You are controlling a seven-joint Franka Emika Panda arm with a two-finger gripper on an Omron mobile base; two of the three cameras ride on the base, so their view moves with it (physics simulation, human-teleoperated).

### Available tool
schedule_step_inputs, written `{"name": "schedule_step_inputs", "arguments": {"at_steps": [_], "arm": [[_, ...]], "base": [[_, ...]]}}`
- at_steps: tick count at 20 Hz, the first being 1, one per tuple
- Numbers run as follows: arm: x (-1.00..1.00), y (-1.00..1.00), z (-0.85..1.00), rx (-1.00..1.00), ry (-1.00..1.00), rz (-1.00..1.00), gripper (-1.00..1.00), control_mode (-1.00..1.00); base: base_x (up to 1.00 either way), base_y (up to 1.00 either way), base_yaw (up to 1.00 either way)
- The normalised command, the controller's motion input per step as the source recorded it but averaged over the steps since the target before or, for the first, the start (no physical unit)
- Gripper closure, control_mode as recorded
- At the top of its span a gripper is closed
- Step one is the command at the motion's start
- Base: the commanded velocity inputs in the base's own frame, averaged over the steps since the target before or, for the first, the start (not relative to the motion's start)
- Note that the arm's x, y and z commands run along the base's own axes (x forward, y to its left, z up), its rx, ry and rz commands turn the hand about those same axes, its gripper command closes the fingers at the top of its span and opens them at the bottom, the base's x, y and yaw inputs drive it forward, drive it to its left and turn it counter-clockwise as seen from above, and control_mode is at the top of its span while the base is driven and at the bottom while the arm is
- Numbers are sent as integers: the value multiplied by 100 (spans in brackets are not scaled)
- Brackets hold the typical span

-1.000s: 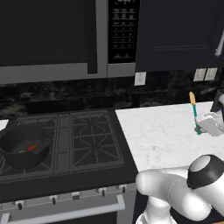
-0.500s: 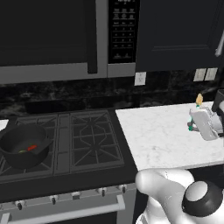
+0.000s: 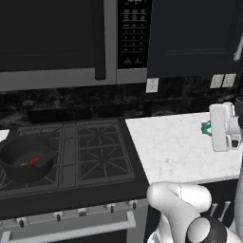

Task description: Put the lime and bell pepper in the pot. Retrieve the spatula and lightly stir the vegetables in the pot.

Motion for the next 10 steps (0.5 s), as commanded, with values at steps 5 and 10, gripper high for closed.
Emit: {"name": "schedule_step_inputs", "arguments": {"at_steps": [5,10], "arm": [[-14,12,67,54,31,-19,100,-100],[0,19,34,52,32,-24,100,-100]], "base": [[0,0,0],[0,0,0]]}}
